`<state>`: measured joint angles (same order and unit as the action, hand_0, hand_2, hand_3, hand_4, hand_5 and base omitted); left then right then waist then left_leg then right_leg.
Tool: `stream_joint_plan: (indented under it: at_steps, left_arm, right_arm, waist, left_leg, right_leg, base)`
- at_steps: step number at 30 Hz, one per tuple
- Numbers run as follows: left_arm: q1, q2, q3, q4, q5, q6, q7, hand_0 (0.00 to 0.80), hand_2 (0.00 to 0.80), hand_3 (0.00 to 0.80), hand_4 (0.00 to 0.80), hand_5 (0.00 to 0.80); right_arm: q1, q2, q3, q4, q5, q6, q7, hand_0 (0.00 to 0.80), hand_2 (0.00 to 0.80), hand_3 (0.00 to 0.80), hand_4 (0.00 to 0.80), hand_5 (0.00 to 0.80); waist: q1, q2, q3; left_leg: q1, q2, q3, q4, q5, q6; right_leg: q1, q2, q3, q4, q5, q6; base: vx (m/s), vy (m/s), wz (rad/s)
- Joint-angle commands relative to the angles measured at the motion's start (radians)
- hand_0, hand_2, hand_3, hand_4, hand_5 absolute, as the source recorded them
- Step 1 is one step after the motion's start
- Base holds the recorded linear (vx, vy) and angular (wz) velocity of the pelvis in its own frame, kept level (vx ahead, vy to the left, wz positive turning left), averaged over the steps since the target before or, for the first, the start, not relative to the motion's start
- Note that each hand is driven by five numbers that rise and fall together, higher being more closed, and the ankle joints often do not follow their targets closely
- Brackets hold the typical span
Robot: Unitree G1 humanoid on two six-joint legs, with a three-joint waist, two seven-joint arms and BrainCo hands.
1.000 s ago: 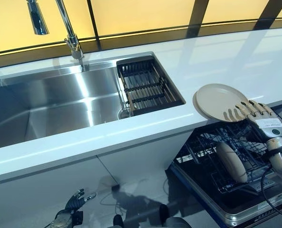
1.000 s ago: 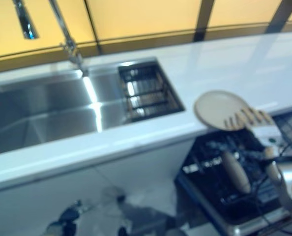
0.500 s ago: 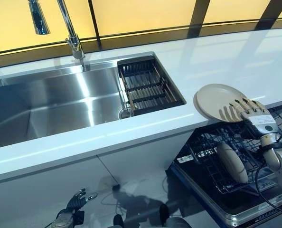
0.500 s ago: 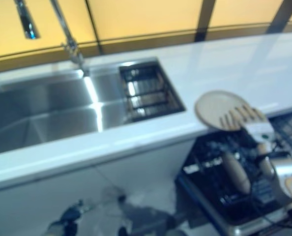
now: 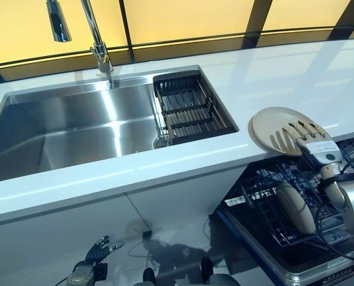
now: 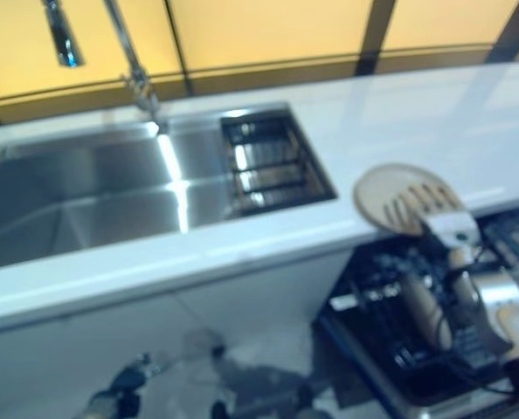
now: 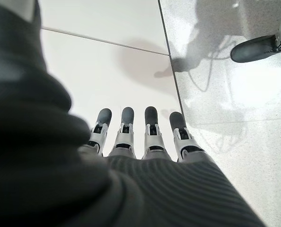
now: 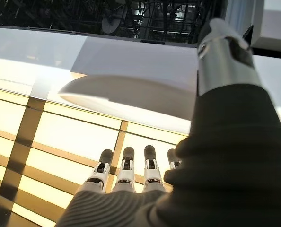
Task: Take plates into dishwasher
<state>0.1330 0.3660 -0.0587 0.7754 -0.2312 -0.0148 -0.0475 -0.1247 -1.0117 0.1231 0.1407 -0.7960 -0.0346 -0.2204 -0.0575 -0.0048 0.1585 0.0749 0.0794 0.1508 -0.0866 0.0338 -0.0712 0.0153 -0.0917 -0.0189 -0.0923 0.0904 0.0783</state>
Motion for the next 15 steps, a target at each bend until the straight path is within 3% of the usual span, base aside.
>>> stream_joint_plan:
  at_steps: [1, 8, 9, 10, 11, 15]
  left_arm:
    - [-0.079, 0.023, -0.014, 0.058, -0.005, -0.022, 0.011, 0.0, 0.0, 0.0, 0.0, 0.0]
    - [-0.076, 0.023, -0.011, 0.061, -0.005, -0.027, 0.006, 0.0, 0.0, 0.0, 0.0, 0.0]
    - [-0.076, 0.023, -0.01, 0.061, -0.005, -0.028, 0.006, 0.0, 0.0, 0.0, 0.0, 0.0]
    - [-0.077, 0.023, -0.01, 0.06, -0.006, -0.027, 0.006, 0.0, 0.0, 0.0, 0.0, 0.0]
    - [-0.079, 0.023, -0.011, 0.06, -0.008, -0.026, 0.007, 0.0, 0.0, 0.0, 0.0, 0.0]
    - [-0.086, 0.022, -0.01, 0.062, -0.006, -0.019, 0.009, 0.0, 0.0, 0.0, 0.0, 0.0]
  right_arm:
    - [-0.123, -0.005, 0.019, 0.045, -0.026, 0.033, -0.013, 0.0, 0.0, 0.0, 0.0, 0.0]
    - [-0.101, 0.003, 0.014, 0.052, -0.042, 0.042, 0.015, 0.0, 0.0, 0.0, 0.0, 0.0]
    - [-0.098, 0.005, 0.015, 0.054, -0.047, 0.041, 0.018, 0.201, 0.201, 0.201, 0.201, 0.201]
    - [-0.096, 0.003, 0.015, 0.056, -0.045, 0.043, 0.022, 0.634, 0.634, 0.634, 0.634, 0.634]
    - [-0.098, 0.002, 0.016, 0.058, -0.044, 0.045, 0.026, 0.8, 0.8, 0.8, 0.8, 0.8]
    - [-0.108, 0.002, 0.019, 0.077, -0.032, 0.055, 0.017, 0.8, 0.8, 0.8, 0.8, 0.8]
  waist:
    - [0.032, -0.027, 0.003]
    - [0.03, -0.028, 0.004]
    - [0.029, -0.028, 0.004]
    - [0.029, -0.028, 0.005]
    - [0.028, -0.028, 0.006]
    - [0.027, -0.03, 0.006]
  left_leg:
    - [0.031, -0.024, -0.04, 0.014, -0.075, 0.039]
    - [0.032, -0.025, -0.039, 0.014, -0.075, 0.04]
    - [0.033, -0.025, -0.038, 0.013, -0.075, 0.04]
    - [0.033, -0.024, -0.037, 0.014, -0.075, 0.04]
    - [0.034, -0.025, -0.036, 0.014, -0.075, 0.04]
    - [0.035, -0.023, -0.035, 0.013, -0.074, 0.039]
  right_leg:
    - [0.022, -0.036, -0.047, 0.005, -0.018, 0.078]
    - [0.022, -0.037, -0.047, 0.005, -0.017, 0.079]
    - [0.022, -0.037, -0.046, 0.005, -0.017, 0.079]
    - [0.023, -0.037, -0.046, 0.005, -0.017, 0.079]
    - [0.023, -0.037, -0.046, 0.005, -0.017, 0.079]
    - [0.024, -0.037, -0.044, 0.005, -0.017, 0.079]
  base:
    - [0.0, 0.0, 0.0]
    - [0.0, 0.0, 0.0]
    - [0.0, 0.0, 0.0]
    - [0.0, 0.0, 0.0]
    - [0.0, 0.0, 0.0]
    - [0.0, 0.0, 0.0]
